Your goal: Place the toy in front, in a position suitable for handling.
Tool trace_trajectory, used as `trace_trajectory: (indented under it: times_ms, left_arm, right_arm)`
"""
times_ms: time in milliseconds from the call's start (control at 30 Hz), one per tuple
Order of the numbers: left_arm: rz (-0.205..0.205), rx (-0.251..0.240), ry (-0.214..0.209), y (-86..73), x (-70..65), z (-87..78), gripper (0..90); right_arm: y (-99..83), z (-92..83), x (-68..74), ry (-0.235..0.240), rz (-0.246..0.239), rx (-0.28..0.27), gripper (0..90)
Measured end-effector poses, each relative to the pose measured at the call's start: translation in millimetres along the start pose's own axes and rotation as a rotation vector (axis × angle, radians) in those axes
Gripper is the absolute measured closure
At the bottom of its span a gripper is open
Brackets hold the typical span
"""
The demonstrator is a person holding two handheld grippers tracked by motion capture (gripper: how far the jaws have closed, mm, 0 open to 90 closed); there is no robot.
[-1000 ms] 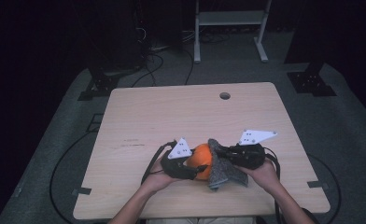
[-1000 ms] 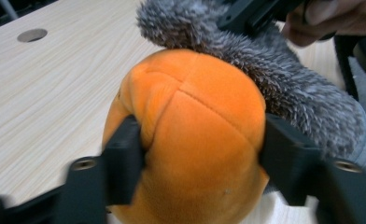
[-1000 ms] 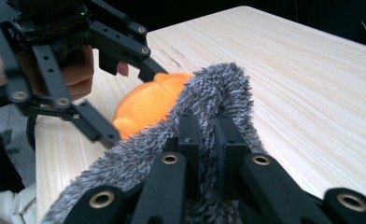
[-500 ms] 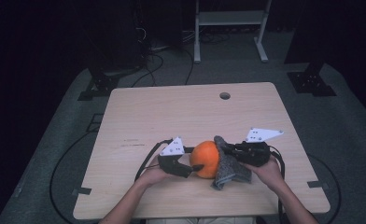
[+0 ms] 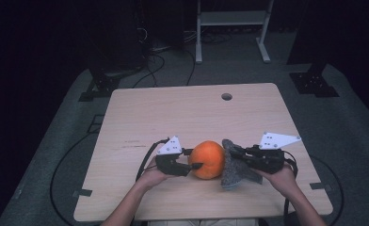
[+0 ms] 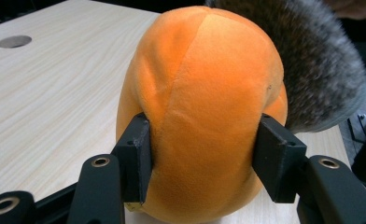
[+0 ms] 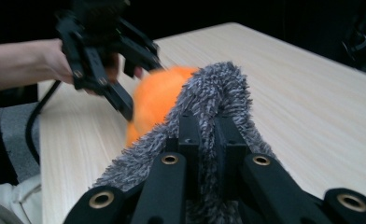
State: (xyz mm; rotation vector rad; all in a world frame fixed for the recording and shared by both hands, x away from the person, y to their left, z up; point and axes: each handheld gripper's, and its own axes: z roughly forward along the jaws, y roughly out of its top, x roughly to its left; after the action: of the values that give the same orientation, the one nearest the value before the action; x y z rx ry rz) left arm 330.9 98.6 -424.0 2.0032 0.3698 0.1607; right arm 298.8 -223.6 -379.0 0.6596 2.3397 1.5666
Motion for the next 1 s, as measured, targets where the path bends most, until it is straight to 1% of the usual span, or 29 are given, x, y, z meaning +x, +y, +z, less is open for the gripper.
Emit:
trace_trajectory:
  times_ms: [67,100,133,167,233,267,300,367,400,500,567,600,633,700,733,800,833,900,1000]
  left_arm:
    - [-0.004,0.002,0.004,-1.4,-0.5,0.2,44.3]
    - [-0.011,-0.001,0.007,-2.0,-0.5,0.3,44.3]
    - [-0.011,-0.001,0.007,-2.0,-0.5,0.3,44.3]
    - [-0.023,-0.005,0.013,-3.1,0.1,-0.3,44.3]
    - [-0.048,-0.003,0.024,-4.3,2.1,-0.2,44.4]
    - [-0.062,-0.002,0.025,-4.7,2.9,-0.3,44.5]
    - [-0.071,-0.002,0.030,-4.6,3.0,-0.1,44.5]
    - [-0.072,0.008,0.047,-3.0,1.4,0.6,44.6]
    - [-0.065,0.010,0.053,-1.8,-0.1,1.6,44.6]
    - [-0.017,0.027,0.073,3.5,-8.5,5.7,44.8]
    - [0.032,0.047,0.084,7.2,-15.9,9.4,44.9]
    - [0.061,0.059,0.089,8.5,-19.4,10.9,44.9]
    - [0.088,0.067,0.090,9.4,-22.4,12.0,45.0]
    - [0.138,0.081,0.092,11.0,-27.7,13.3,45.0]
    - [0.158,0.084,0.091,11.3,-30.2,13.8,44.9]
    - [0.177,0.087,0.090,11.2,-33.0,14.4,44.9]
    - [0.180,0.087,0.091,10.8,-32.8,14.2,44.9]
    - [0.171,0.083,0.088,9.6,-31.3,13.7,44.9]
    - [0.168,0.079,0.081,8.3,-29.9,12.7,44.9]
  right_arm:
    - [5.0,6.9,1.9,0.008,-0.022,-0.002,82.6]
    - [6.0,11.9,2.1,0.012,-0.028,-0.001,82.6]
    - [6.0,11.9,2.1,0.012,-0.028,-0.001,82.6]
    - [4.5,23.9,0.9,0.006,-0.041,0.022,82.7]
    - [-0.5,30.3,-0.6,-0.034,-0.063,0.059,82.7]
    - [-4.1,31.1,-2.8,-0.041,-0.054,0.065,82.7]
    - [-7.1,30.1,-4.0,-0.035,-0.034,0.068,82.7]
    - [-8.9,27.4,0.0,-0.041,-0.058,0.088,82.7]
    - [-8.1,26.1,3.6,-0.032,-0.063,0.091,82.7]
    - [2.0,24.8,18.2,-0.005,-0.121,0.109,82.8]
    - [12.1,26.7,26.8,0.019,-0.156,0.126,82.8]
    - [17.3,28.3,30.1,0.021,-0.176,0.135,82.8]
    - [22.2,29.9,32.1,0.022,-0.190,0.145,82.8]
    - [30.9,32.4,32.8,0.028,-0.202,0.144,82.8]
    - [34.7,33.7,32.3,0.026,-0.204,0.148,82.8]
    - [40.0,37.5,28.5,0.028,-0.204,0.150,82.9]
    - [41.1,39.4,25.3,0.029,-0.195,0.149,82.9]
    - [40.8,42.3,17.3,0.032,-0.168,0.150,82.9]
    - [37.4,42.5,4.3,0.026,-0.115,0.123,82.9]
